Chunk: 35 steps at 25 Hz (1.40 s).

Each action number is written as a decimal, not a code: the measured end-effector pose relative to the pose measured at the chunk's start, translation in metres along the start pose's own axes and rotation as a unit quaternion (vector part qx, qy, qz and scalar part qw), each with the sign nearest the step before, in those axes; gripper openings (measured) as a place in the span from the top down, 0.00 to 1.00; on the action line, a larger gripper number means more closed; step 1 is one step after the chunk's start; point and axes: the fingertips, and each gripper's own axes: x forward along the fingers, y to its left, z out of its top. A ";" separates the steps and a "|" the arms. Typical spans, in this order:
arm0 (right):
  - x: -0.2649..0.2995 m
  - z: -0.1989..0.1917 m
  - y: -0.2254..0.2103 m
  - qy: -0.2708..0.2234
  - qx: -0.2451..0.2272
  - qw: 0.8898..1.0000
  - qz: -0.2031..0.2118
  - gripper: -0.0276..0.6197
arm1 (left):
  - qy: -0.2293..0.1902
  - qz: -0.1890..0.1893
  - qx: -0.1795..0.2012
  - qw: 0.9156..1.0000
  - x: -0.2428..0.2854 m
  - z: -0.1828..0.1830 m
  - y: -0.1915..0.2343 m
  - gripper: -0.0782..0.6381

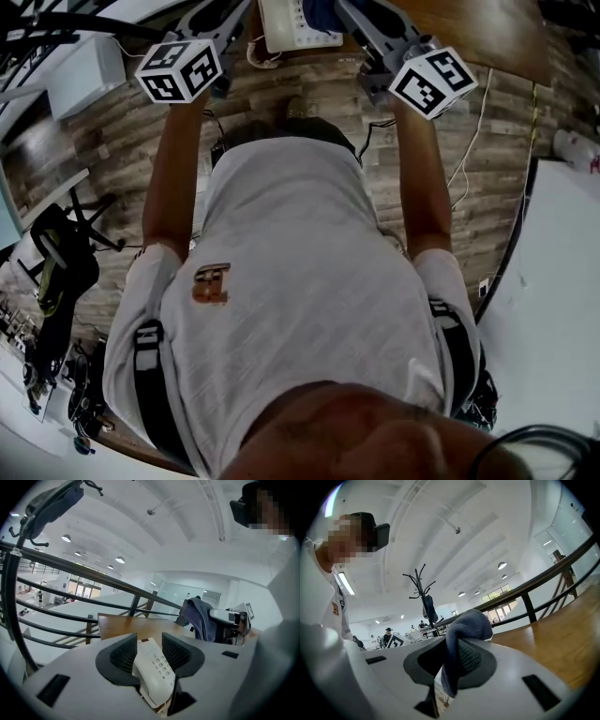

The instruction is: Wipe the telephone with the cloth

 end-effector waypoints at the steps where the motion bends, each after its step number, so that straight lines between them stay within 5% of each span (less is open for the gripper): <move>1: 0.001 -0.002 -0.005 0.006 0.004 1.000 0.003 0.85 | 0.005 0.008 -0.006 1.000 0.004 -0.004 0.002 0.65; 15: 0.057 -0.025 -0.038 0.109 0.048 0.992 0.039 0.85 | 0.113 0.016 -0.075 0.991 0.046 -0.057 0.029 0.56; 27: 0.109 -0.077 -0.049 0.262 0.052 0.962 0.061 0.85 | 0.168 -0.018 -0.123 0.978 0.061 -0.085 0.043 0.56; 35: 0.127 -0.112 -0.073 0.323 0.055 0.944 0.033 0.85 | 0.176 -0.040 -0.138 0.974 0.068 -0.092 0.048 0.56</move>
